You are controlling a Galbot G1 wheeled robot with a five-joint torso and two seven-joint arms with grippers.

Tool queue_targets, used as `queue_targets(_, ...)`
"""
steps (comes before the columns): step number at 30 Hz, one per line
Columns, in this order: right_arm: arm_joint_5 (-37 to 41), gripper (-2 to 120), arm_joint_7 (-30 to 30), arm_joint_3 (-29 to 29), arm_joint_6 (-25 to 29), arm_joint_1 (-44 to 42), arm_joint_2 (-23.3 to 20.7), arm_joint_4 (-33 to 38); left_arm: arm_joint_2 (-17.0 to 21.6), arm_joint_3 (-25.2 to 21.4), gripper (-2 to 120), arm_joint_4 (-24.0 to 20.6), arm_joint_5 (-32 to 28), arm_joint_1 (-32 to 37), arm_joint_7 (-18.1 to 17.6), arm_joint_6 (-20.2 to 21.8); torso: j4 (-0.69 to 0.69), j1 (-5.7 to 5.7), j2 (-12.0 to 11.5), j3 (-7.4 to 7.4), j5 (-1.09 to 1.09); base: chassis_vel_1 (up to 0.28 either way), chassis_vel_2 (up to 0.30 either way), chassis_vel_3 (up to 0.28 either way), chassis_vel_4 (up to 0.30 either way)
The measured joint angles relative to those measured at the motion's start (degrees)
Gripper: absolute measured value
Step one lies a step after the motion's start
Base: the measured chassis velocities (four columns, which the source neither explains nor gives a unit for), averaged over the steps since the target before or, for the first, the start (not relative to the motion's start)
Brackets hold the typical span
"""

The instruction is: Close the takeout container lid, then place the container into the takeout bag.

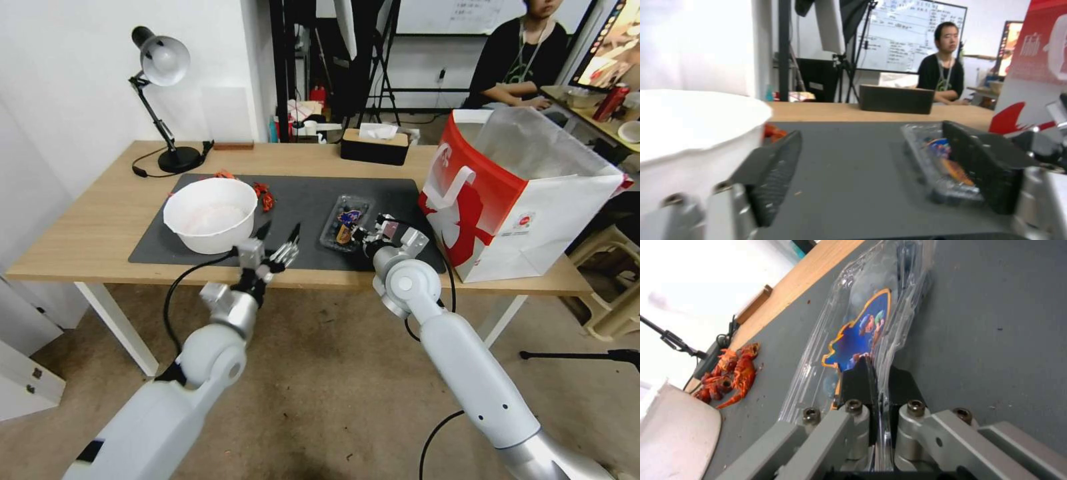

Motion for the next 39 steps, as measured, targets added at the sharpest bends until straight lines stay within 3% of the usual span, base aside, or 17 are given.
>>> queue_targets(6, -0.1, 0, 0.0, 0.4, 0.1, -0.4, -0.3, 0.4, 0.8, -1.8, 99, -1.8, 3.2, 4.1, -2.3, -0.3, -0.01, 0.0, 0.0, 0.0, 0.0, 0.0, 0.0, 0.0, 0.0)
queue_targets(22, -0.2, 0, -0.3, 0.5, 0.1, -0.3, -0.8, 0.6, 1.7, -8.3, 100, -3.1, 5.7, 12.9, -6.4, -0.5, 0.0, 0.0, 0.0, 0.0, 0.0, 0.0, 0.0, 0.0, 0.0)
queue_targets(39, 0.3, 0, -0.4, 0.6, 0.2, 0.3, -0.7, 1.3, 0.8, -10.6, 100, -3.3, 5.5, 18.3, -7.1, -1.7, 0.0, 0.0, 0.0, 0.0, 0.0, 0.0, 0.0, 0.0, 0.0)
